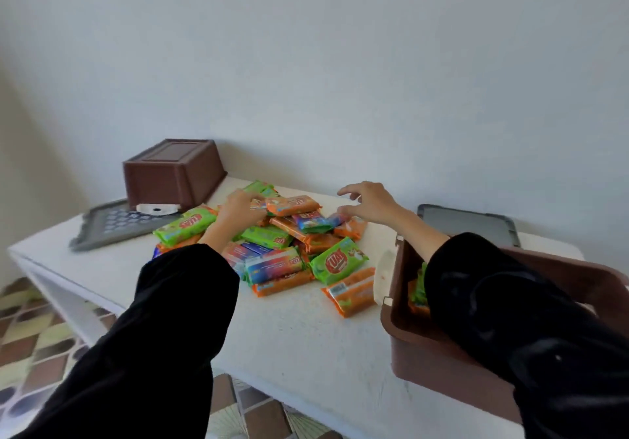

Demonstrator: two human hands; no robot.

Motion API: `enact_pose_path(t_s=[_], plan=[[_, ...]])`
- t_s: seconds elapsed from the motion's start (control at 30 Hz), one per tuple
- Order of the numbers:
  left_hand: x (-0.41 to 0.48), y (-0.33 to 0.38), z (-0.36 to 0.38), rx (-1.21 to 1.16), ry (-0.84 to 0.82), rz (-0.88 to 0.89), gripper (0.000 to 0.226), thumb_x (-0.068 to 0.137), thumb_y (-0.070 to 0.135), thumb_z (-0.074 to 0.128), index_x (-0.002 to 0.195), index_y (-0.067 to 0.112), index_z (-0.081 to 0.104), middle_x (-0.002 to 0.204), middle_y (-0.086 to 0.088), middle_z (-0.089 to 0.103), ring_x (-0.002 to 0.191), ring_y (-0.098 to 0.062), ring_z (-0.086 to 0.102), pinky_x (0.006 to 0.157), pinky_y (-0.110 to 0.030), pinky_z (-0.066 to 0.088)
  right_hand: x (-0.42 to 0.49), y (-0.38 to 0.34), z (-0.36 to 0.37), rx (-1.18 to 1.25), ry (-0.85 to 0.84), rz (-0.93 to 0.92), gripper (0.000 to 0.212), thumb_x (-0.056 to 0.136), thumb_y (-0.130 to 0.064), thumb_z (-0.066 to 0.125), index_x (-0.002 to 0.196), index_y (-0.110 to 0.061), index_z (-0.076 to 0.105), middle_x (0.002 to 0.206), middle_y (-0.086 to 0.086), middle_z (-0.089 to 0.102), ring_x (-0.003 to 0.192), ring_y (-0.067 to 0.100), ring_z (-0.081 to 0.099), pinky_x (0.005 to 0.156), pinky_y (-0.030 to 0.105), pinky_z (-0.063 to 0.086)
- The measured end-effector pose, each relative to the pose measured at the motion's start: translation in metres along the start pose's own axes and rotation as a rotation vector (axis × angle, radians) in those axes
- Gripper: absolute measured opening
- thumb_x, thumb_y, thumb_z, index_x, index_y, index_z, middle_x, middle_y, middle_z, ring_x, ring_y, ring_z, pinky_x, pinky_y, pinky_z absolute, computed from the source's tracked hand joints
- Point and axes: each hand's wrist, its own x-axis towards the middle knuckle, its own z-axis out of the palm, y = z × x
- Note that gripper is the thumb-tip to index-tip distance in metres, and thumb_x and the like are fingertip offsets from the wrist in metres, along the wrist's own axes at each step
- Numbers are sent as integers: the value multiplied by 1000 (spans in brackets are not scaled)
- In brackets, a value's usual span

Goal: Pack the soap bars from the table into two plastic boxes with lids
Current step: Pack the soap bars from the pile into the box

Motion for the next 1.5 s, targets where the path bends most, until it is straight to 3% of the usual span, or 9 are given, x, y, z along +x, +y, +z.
enact_pose_path(t_s=[0.27, 0.4, 0.57, 0.7, 0.83, 1.03, 1.2, 1.4, 1.5], plan=[[17, -121, -6, 187, -25, -290, 66, 81, 37, 64, 139, 24, 38, 141, -18, 35, 133, -36, 27, 109, -44, 25, 77, -18, 85, -101, -179, 57, 72, 80, -47, 65, 140, -17, 39, 131, 19, 51, 118, 33, 50, 88, 34, 41], [26, -134, 4, 296, -83, -308, 64, 87, 46, 54, 143, 25, 32, 150, -13, 27, 140, -32, 20, 112, -54, 14, 90, -15, 108, -166, 1, 104, 70, 77, -54, 64, 133, -19, 40, 131, 18, 39, 123, 34, 40, 93, 42, 44], [29, -137, 6, 377, -45, -292, 57, 91, 46, 48, 143, 29, 31, 142, -15, 37, 132, -36, 32, 111, -48, 22, 112, -10, 106, -168, -40, -117, 54, 74, -40, 73, 109, -7, 49, 118, 10, 49, 113, 27, 46, 83, 35, 41], [33, -136, 0, 323, -26, -305, 62, 83, 47, 60, 140, 29, 40, 134, -14, 45, 126, -35, 39, 105, -43, 35, 121, -12, 97, -66, -252, -165, 56, 79, -33, 71, 120, -8, 43, 131, 11, 52, 118, 30, 50, 90, 35, 40], [30, -129, -3, 240, 23, -316, 68, 73, 46, 72, 134, 26, 49, 122, -12, 51, 116, -29, 48, 92, -36, 41, 132, -17, 77, -274, -417, -177, 74, 85, -45, 59, 147, -28, 22, 139, 13, 48, 118, 31, 50, 92, 34, 39], [24, -113, -4, 206, 29, -291, 71, 64, 43, 80, 128, 25, 56, 119, -8, 60, 109, -25, 56, 83, -32, 45, 134, -21, 78, -74, -376, 10, 43, 86, -41, 60, 121, -17, 52, 130, 16, 46, 125, 32, 39, 99, 37, 35], [12, -105, -5, 135, 33, -307, 71, 61, 43, 82, 126, 24, 58, 119, -7, 62, 109, -24, 56, 85, -33, 47, 132, -36, 95, -106, -192, 22, 29, 80, -29, 69, 91, -12, 49, 112, 13, 64, 101, 29, 58, 73, 30, 38], [-3, -83, -17, 41, 85, -278, 69, 62, 40, 82, 124, 23, 59, 119, -7, 63, 111, -23, 56, 85, -31, 44, 122, -44, 82, -222, -215, 72, 71, 66, -31, 81, 124, 0, 53, 121, 14, 59, 110, 28, 57, 86, 32, 48], [-2, -54, -29, 38, 76, -168, 68, 62, 40, 82, 124, 24, 60, 119, -5, 65, 109, -22, 60, 88, -30, 45, 110, -41, 55, -231, -201, 46, 68, 67, -35, 80, 123, -5, 57, 123, 12, 60, 111, 27, 57, 87, 31, 47]])
